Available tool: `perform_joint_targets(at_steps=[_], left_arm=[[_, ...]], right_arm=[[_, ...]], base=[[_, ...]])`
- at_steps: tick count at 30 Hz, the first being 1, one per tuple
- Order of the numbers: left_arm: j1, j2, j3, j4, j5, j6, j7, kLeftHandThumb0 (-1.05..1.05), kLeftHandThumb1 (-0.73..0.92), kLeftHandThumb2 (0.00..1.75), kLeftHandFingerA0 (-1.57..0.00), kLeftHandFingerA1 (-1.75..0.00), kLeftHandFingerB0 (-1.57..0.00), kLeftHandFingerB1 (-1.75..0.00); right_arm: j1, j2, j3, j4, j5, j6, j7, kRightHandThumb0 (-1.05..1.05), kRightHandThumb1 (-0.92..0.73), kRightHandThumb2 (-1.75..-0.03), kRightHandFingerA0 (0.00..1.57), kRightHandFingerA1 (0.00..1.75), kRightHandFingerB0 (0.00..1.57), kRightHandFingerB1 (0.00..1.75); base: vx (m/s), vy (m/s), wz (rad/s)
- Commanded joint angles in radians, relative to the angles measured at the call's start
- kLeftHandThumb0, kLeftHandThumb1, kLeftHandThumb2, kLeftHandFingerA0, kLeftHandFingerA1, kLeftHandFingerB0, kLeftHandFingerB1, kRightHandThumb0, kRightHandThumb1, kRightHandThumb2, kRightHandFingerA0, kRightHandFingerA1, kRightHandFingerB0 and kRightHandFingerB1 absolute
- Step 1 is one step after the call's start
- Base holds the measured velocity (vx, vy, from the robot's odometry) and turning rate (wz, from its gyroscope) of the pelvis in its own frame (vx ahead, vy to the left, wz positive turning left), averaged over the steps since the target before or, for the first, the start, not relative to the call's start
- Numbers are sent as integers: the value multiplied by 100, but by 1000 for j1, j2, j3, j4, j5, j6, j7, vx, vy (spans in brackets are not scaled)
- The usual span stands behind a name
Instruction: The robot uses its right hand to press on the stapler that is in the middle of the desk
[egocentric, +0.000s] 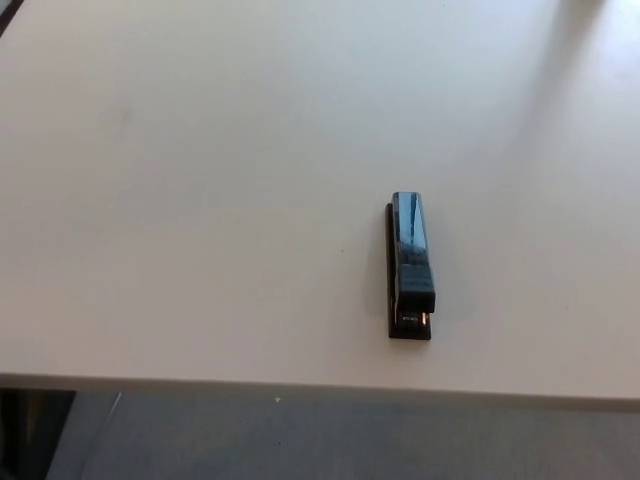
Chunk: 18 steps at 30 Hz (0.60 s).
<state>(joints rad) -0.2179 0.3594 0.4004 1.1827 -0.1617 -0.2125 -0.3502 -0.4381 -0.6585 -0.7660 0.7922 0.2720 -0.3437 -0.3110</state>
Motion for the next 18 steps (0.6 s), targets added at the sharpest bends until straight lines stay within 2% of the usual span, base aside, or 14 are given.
perform_joint_targets(at_steps=[1,3,4,5,7,10,13,15,17,18], left_arm=[[10,29,0,10,-14,-2,-22,-56,92,84,0,-9,0,-17],[14,30,-5,11,-7,-4,-12,-57,92,84,0,-11,-2,-18],[11,31,-7,13,-4,-5,-8,-57,92,83,0,-10,-2,-18],[15,30,-4,12,-8,-9,-15,-56,92,83,0,-9,-1,-18],[18,30,-4,12,-8,-11,-18,-58,92,84,0,-9,-2,-17],[38,23,-5,13,-7,-5,-9,-60,92,82,0,-7,-3,-17],[46,17,-4,15,-6,-8,2,-59,92,83,0,-7,-4,-17],[48,18,-5,13,-8,-8,-9,-57,92,83,0,-7,-1,-17],[49,18,-6,12,-8,-11,-13,-57,92,83,0,-7,-1,-17],[50,19,-7,11,-7,-16,-15,-58,92,84,0,-7,-1,-17]], right_arm=[[-239,77,278,-539,-59,233,-34,-11,-77,-64,134,66,70,44],[-346,104,371,-522,-108,230,5,-10,-83,-66,131,73,59,43],[-400,125,403,-473,-118,185,43,-4,-84,-65,127,71,59,43],[-443,159,430,-453,-116,181,51,-12,-81,-68,129,69,62,45],[-509,212,489,-410,-162,168,43,-11,-79,-66,132,69,64,45],[-480,275,543,-445,-169,167,43,-10,-82,-64,132,77,68,46],[-426,334,575,-512,-109,167,81,-10,-82,-65,132,78,75,50],[-369,400,622,-610,-71,178,96,-8,-80,-71,130,90,84,62],[-343,417,633,-659,-51,198,106,-8,-80,-71,130,90,84,62],[-324,444,676,-686,-76,217,101,-5,-79,-70,130,90,89,67]], base=[[0,0,0],[0,0,0],[0,0,0],[0,0,0],[0,0,0],[0,0,0],[0,0,0],[0,0,0],[0,0,0],[0,0,0]])
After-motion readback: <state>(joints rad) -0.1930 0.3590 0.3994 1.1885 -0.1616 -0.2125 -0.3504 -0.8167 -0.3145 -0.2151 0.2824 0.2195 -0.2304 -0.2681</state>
